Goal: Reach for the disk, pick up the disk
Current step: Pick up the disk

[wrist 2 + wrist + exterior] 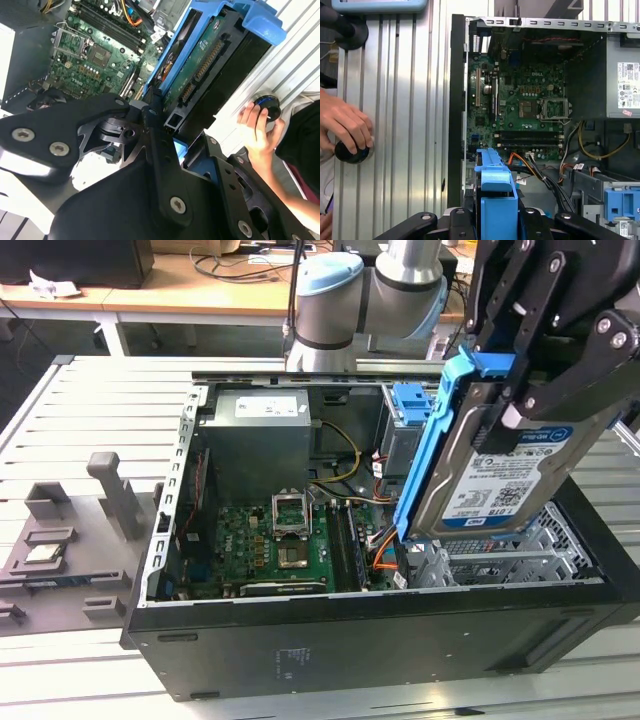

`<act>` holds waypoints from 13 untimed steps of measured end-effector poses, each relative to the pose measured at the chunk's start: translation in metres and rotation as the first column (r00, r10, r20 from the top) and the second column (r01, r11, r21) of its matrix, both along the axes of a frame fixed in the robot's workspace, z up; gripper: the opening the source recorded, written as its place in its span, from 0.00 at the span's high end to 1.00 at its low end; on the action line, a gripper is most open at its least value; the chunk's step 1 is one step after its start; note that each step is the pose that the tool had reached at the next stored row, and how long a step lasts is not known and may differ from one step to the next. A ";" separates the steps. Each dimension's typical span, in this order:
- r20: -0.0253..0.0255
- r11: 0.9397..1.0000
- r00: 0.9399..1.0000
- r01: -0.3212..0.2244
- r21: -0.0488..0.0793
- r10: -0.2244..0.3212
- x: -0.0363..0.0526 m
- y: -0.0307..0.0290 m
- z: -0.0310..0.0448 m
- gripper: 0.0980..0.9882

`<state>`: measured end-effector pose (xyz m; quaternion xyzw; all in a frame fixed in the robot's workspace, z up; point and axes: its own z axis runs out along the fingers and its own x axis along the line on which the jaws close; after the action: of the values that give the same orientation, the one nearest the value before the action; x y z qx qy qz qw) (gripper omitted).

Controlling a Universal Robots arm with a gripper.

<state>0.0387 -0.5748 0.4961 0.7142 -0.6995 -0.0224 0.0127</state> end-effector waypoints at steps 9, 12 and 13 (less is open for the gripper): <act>0.000 1.000 1.000 0.000 -0.001 0.000 0.0146 0.0016 -0.0001 0.70; 0.000 1.000 1.000 0.000 -0.001 0.000 0.0227 0.0023 -0.0004 0.70; 0.000 1.000 1.000 0.000 -0.001 0.000 0.0249 0.0024 -0.0007 0.70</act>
<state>0.0636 -0.5724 0.4954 0.7142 -0.6995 -0.0221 0.0130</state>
